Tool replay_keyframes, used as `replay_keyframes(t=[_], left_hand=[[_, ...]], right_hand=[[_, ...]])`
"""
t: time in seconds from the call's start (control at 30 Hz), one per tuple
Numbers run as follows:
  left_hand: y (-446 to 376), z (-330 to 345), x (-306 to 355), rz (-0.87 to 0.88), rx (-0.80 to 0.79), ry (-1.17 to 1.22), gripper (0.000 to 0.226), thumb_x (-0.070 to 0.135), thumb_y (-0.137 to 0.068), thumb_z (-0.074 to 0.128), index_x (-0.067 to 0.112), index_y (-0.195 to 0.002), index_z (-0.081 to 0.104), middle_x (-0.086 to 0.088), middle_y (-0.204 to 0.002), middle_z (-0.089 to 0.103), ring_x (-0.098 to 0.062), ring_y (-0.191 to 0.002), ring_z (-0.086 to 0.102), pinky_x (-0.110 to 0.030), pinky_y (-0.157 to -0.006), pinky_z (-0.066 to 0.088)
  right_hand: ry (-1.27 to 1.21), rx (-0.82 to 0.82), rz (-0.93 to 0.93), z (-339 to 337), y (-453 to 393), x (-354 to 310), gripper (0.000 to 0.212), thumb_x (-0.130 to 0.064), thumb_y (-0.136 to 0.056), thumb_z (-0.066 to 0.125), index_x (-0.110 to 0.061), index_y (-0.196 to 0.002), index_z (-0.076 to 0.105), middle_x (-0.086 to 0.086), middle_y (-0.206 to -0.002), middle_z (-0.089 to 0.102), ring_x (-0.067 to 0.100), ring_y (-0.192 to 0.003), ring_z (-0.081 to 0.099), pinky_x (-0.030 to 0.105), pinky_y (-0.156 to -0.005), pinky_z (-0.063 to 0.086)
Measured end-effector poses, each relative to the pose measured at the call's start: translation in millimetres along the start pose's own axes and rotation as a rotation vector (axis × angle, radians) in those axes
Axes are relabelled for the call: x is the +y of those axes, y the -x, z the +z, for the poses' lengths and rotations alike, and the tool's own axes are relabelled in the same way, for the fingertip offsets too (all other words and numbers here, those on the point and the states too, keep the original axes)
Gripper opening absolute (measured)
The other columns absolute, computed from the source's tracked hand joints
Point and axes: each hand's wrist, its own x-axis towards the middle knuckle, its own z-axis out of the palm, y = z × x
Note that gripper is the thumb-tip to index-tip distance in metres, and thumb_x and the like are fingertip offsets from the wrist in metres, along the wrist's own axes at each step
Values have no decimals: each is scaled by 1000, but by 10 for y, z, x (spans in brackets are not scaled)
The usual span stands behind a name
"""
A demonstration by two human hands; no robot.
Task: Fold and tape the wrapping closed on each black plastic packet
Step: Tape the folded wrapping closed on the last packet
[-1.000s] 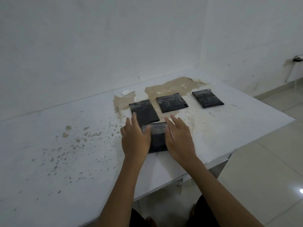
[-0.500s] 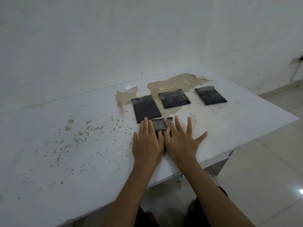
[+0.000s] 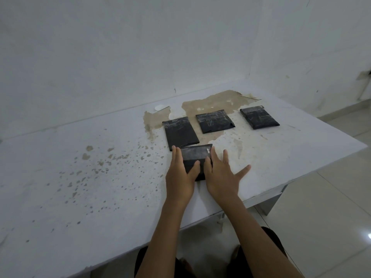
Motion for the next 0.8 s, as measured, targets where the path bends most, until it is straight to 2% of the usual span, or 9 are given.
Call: replay_keyframes(t=[0.13,0.3,0.37,0.43,0.5,0.6,0.67,0.73,0.8], left_hand=[[1,29,0,-36,11,35,82,48,-101,55,15,-164,12,-2,-170,19,-21,-153,29,-31,-119,27],[20,47,-18,-64,101,31,81,52,-97,59,15,-161,27,-5,-154,50,-25,-137,52,-35,-108,43],[29,60,7,-70,145,-66,79,55,-97,57,14,-158,31,-6,-149,54,-27,-131,55,-39,-107,46],[49,69,44,-98,190,-213,78,60,-96,54,13,-155,35,-5,-146,53,-27,-126,56,-42,-106,48],[97,40,57,-122,225,-243,77,66,-91,55,15,-147,45,-3,-138,55,-24,-118,59,-37,-96,51],[94,-81,32,-189,225,-88,66,64,-83,67,17,-129,61,1,-126,59,-15,-102,59,-24,-75,47],[83,-201,17,-229,210,125,52,50,-84,76,21,-126,65,4,-121,65,-10,-99,60,-20,-74,48],[64,-350,22,-304,209,459,52,31,-84,82,24,-132,61,6,-117,67,-9,-100,65,-22,-78,56],[28,-517,-15,-391,224,715,56,19,-83,84,24,-133,59,2,-115,72,-13,-100,71,-29,-80,62]], right_hand=[[18,-15,-1,-1,-19,10,55,-43,-107,18,-29,-160,12,-6,-162,31,14,-155,-9,76,-106,-19],[-6,5,8,4,-25,31,54,-45,-105,18,-32,-157,26,-5,-158,39,16,-156,-3,73,-108,-19],[37,5,-26,21,-29,55,59,-46,-100,11,-32,-150,39,-9,-155,43,17,-155,3,74,-109,-15],[51,39,-48,51,-23,84,74,-53,-89,0,-34,-144,46,-9,-153,45,16,-155,8,73,-111,-13],[-3,58,-19,42,-5,83,77,-58,-86,0,-37,-142,48,-7,-153,47,13,-154,10,70,-113,-14],[-89,77,30,-30,60,7,55,-54,-98,23,-36,-144,48,-2,-153,47,15,-154,14,63,-117,-13],[-88,105,-1,-45,77,-46,47,-50,-101,32,-32,-140,51,0,-147,53,21,-152,20,60,-120,-6],[-123,111,-81,-26,31,-93,49,-51,-101,28,-29,-135,56,0,-134,62,27,-144,35,56,-122,5],[-208,94,-187,19,-50,-148,58,-50,-100,18,-23,-131,59,2,-121,66,28,-128,51,53,-120,23]])
